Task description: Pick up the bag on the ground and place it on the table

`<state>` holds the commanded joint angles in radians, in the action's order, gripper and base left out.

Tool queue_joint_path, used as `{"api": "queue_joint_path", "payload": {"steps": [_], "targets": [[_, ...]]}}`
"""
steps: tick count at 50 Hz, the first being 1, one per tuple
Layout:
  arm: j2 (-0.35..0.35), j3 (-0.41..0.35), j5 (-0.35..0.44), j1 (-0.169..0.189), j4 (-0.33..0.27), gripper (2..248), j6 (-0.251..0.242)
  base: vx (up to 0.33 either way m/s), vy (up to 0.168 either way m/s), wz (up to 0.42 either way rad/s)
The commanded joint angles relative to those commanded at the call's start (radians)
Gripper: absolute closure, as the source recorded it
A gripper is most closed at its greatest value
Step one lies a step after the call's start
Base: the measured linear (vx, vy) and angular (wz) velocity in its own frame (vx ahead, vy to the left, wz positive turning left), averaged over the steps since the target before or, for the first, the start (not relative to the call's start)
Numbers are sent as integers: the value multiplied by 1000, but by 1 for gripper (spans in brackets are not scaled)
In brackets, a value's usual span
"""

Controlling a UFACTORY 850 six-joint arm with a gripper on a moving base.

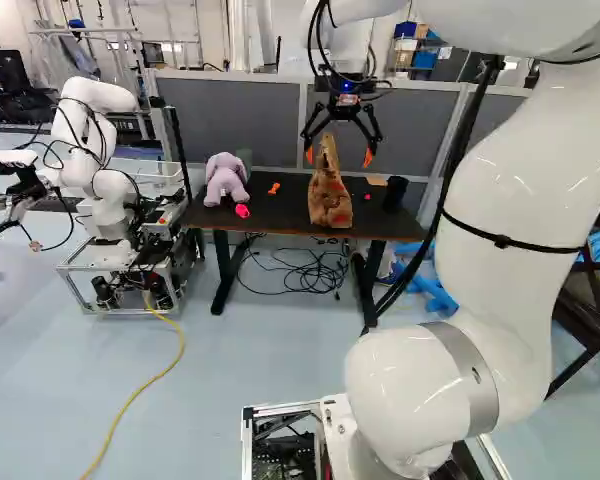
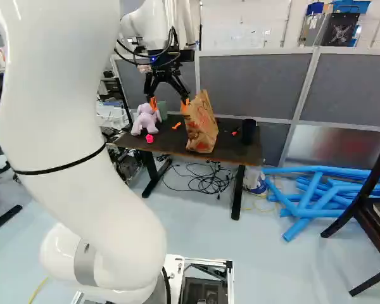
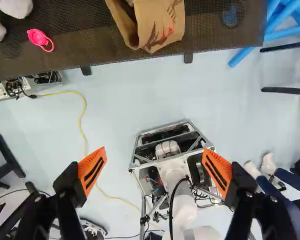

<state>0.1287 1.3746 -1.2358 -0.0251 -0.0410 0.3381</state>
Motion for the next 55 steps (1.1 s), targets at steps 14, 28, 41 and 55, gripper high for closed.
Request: {"api": "queue_joint_path", "payload": {"steps": [14, 28, 41, 55], "targets": [[-16, -51, 84, 1, 2, 3, -13, 0, 0, 0], [-37, -116, 190, 2, 4, 3, -30, 0, 0, 0], [-60, -189, 310, 4, 6, 3, -50, 0, 0, 0], [-89, -280, 459, 5, 9, 3, -74, 0, 0, 0]]}}
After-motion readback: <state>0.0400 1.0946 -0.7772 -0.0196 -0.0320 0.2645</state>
